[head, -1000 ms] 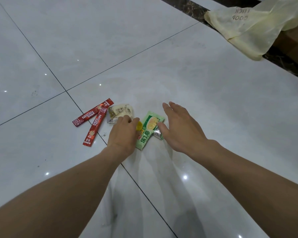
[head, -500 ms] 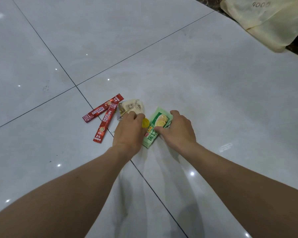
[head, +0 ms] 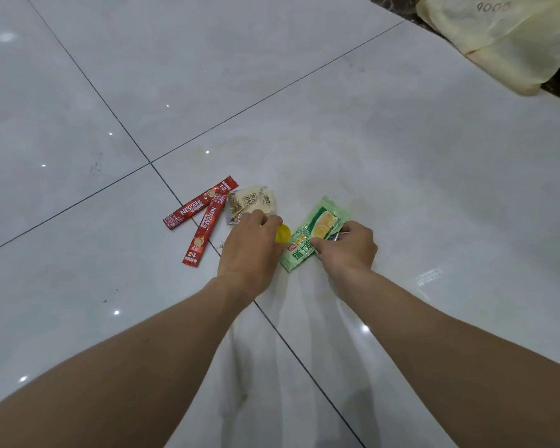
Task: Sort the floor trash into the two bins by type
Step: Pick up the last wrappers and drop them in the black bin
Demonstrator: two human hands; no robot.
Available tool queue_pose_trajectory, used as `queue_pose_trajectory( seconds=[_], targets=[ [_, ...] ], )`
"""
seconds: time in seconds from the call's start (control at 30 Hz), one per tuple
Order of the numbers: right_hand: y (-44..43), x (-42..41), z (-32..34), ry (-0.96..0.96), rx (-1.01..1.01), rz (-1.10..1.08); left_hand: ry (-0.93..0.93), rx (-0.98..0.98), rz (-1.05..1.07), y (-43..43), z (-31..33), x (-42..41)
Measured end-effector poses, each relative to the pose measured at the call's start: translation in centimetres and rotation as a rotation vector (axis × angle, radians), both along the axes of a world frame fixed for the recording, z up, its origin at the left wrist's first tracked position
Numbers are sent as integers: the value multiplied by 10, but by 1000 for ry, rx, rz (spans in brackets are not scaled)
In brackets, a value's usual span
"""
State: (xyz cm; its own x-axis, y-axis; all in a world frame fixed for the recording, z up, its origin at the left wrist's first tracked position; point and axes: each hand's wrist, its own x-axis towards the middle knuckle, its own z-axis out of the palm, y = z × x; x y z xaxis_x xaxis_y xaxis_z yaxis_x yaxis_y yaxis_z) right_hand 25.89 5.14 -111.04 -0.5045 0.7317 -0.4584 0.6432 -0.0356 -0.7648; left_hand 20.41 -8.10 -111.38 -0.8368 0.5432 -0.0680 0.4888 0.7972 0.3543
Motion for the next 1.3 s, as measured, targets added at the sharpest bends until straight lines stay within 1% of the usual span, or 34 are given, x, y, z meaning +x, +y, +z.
queue_pose_trajectory(
  seconds=[0.17, 0.4, 0.53, 0.67, 0.83, 1.07, 1.2, 1.3],
  targets=[
    [11, 14, 7, 93, -81, -60, 31, -3, -21, 6, 10, 5],
    [46, 47, 30, 165, -64, -132, 75, 39, -102, 35, 38, 22],
    [73, 80, 56, 206, -40, -191, 103, 78, -157, 58, 58, 44],
    [103, 119, 85, 260, 33, -255, 118, 97, -239, 86, 75, 75],
    [141, 178, 118, 293, 172, -255, 152, 170, -305, 133, 100, 116],
    [187, 250, 160, 324, 253, -361, 171, 290, -398, 201, 134, 181],
    [213, 291, 180, 331, 353, -338, 176, 302, -437, 234, 150, 217],
    [234, 324, 199, 332, 434, -288, 221, 375, -485, 262, 168, 244]
  ],
)
